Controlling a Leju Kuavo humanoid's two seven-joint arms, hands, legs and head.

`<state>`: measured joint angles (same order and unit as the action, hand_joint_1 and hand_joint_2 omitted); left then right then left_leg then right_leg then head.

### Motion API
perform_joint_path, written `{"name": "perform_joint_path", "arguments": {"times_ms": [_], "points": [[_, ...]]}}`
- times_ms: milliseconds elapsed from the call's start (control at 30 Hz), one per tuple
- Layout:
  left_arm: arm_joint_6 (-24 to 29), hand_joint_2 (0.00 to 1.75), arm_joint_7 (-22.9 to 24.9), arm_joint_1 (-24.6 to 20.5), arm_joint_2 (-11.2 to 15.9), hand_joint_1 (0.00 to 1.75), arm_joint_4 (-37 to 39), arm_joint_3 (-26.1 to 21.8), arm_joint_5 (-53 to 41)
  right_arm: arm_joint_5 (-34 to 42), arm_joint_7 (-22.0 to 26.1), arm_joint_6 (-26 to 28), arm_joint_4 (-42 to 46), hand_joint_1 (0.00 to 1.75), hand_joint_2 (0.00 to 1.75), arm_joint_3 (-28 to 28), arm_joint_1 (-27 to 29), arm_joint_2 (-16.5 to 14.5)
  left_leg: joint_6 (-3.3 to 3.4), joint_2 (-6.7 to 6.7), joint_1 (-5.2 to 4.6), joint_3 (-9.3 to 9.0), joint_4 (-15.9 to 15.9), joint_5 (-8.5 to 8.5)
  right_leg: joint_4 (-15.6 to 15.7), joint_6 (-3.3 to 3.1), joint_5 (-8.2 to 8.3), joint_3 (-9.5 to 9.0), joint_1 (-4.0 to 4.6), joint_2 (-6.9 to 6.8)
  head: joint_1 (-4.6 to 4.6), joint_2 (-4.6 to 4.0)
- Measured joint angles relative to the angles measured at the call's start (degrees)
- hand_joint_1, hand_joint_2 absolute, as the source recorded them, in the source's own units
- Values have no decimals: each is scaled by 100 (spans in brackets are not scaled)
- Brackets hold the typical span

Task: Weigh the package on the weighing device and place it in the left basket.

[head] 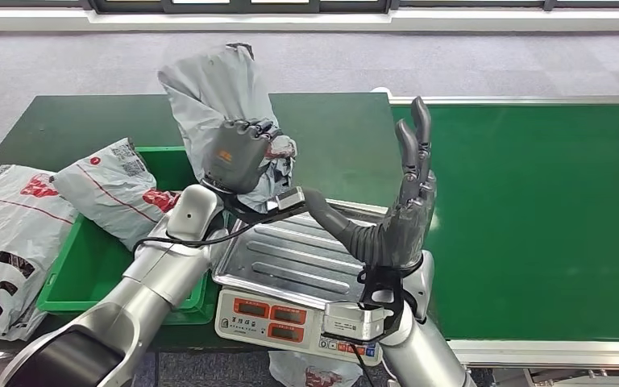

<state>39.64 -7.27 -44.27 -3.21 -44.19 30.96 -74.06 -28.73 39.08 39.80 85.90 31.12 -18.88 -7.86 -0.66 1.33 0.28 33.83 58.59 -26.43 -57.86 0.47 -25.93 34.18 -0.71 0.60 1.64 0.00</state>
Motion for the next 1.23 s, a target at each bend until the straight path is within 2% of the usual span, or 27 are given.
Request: {"name": "perform_joint_path", "arguments": {"times_ms": [267,467,633,800,833,933,967,1133,1233], "points": [[24,175,190,373,254,175,-832,-561,-638,3,-63,0,0,0,175,0,24,18,0,-4,1,2,-1,0,-1,0,0,3,0,0,0,0],[33,175,261,713,529,175,-928,-1204,-610,-7,-181,2,18,0,175,0,84,86,-1,-8,2,2,-3,0,-2,-1,-1,7,1,6,0,0],[33,175,261,1375,748,175,-708,-2051,-653,-103,-376,13,193,0,175,0,223,192,-3,-17,2,3,-7,-1,-2,-6,-4,14,2,21,1,0],[35,175,76,1999,831,175,-585,-3045,-735,-233,-601,15,459,0,175,0,452,314,-11,-22,-11,-17,-22,-13,-2,-15,-16,3,-12,28,1,0],[38,175,33,2063,832,131,-602,-3223,-751,-238,-622,15,493,0,175,0,477,342,-11,-22,-19,-33,-30,-17,-2,-15,-22,-9,-20,27,2,0],[43,44,-27,2233,830,0,-671,-3631,-804,-231,-629,15,545,0,175,-1,542,406,-8,-23,-41,-95,-52,-30,-1,-14,-44,-59,-40,27,0,0],[45,0,-62,2283,824,0,-712,-3737,-796,-227,-613,15,552,0,175,-1,564,421,-8,-22,-46,-114,-59,-32,-1,-14,-52,-75,-45,26,-1,0],[56,0,-615,2531,634,0,-1202,-4241,-183,-233,-532,15,558,0,175,-4,632,449,-20,-21,-48,-138,-71,-27,-2,-25,-58,-93,-36,22,-2,0],[57,0,-715,2620,538,0,-1373,-4382,-35,-239,-527,15,559,0,175,-7,658,450,-31,-20,-44,-139,-72,-18,-4,-33,-53,-92,-30,22,-2,0]]}}
